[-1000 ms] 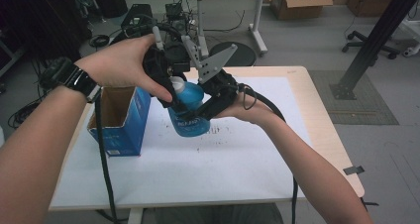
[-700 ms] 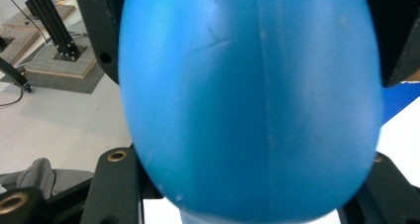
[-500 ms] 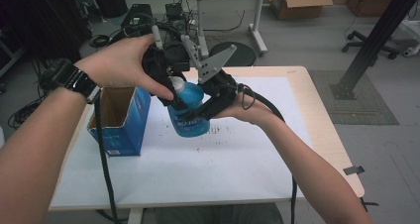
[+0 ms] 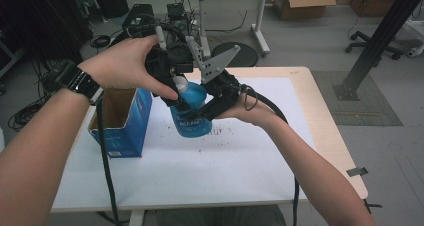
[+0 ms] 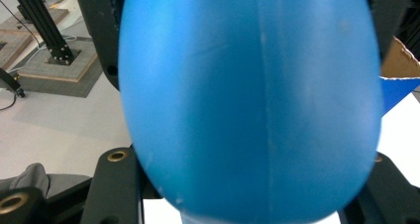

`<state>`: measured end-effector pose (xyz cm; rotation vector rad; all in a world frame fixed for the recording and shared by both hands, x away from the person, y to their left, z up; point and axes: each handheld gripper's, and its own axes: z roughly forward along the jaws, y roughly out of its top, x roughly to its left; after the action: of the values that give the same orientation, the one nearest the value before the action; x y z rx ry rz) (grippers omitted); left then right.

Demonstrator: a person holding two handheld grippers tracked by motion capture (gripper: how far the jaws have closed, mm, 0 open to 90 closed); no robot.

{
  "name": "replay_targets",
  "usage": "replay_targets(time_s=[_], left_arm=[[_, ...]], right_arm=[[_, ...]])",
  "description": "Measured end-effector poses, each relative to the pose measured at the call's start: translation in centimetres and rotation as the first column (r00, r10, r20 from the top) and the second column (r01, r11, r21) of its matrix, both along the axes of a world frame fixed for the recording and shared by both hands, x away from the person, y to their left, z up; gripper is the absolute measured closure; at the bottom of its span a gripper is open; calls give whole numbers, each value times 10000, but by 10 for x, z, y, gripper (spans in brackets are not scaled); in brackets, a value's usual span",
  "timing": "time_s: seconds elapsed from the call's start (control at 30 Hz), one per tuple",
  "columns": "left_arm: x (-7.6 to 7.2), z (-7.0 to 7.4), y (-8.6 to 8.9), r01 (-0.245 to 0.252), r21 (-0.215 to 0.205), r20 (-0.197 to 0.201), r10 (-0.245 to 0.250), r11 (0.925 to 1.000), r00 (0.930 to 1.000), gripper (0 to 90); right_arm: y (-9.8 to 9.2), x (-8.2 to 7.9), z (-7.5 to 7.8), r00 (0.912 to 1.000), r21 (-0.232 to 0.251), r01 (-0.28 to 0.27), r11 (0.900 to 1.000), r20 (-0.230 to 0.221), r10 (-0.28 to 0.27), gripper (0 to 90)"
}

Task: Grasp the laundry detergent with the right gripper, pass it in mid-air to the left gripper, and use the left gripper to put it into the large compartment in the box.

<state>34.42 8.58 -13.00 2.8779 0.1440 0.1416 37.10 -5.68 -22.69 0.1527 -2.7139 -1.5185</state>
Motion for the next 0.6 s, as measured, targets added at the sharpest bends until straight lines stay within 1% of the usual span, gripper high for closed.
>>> replay_targets(time_s=[0.13, 0.37, 0.5, 0.6], left_arm=[[0, -1, -1, -19, 56, -33, 19, 10000, 10000, 370], [-1, 0, -1, -71, 89, 27, 70, 9999, 10000, 375], [-1, 1, -1, -160, 40, 38, 160, 9999, 9999, 378], [1, 3, -1, -222, 55, -111, 223, 9997, 9997, 379]], right_arm=[[0, 0, -1, 10000, -17, 27, 10000, -3, -27, 424], [0, 0, -1, 10000, -40, 59, 10000, -53, -59, 424], [0, 1, 0, 9999, 58, 68, 10000, -140, -67, 423], [0, 2, 0, 9997, 133, 19, 9999, -226, -16, 422]])
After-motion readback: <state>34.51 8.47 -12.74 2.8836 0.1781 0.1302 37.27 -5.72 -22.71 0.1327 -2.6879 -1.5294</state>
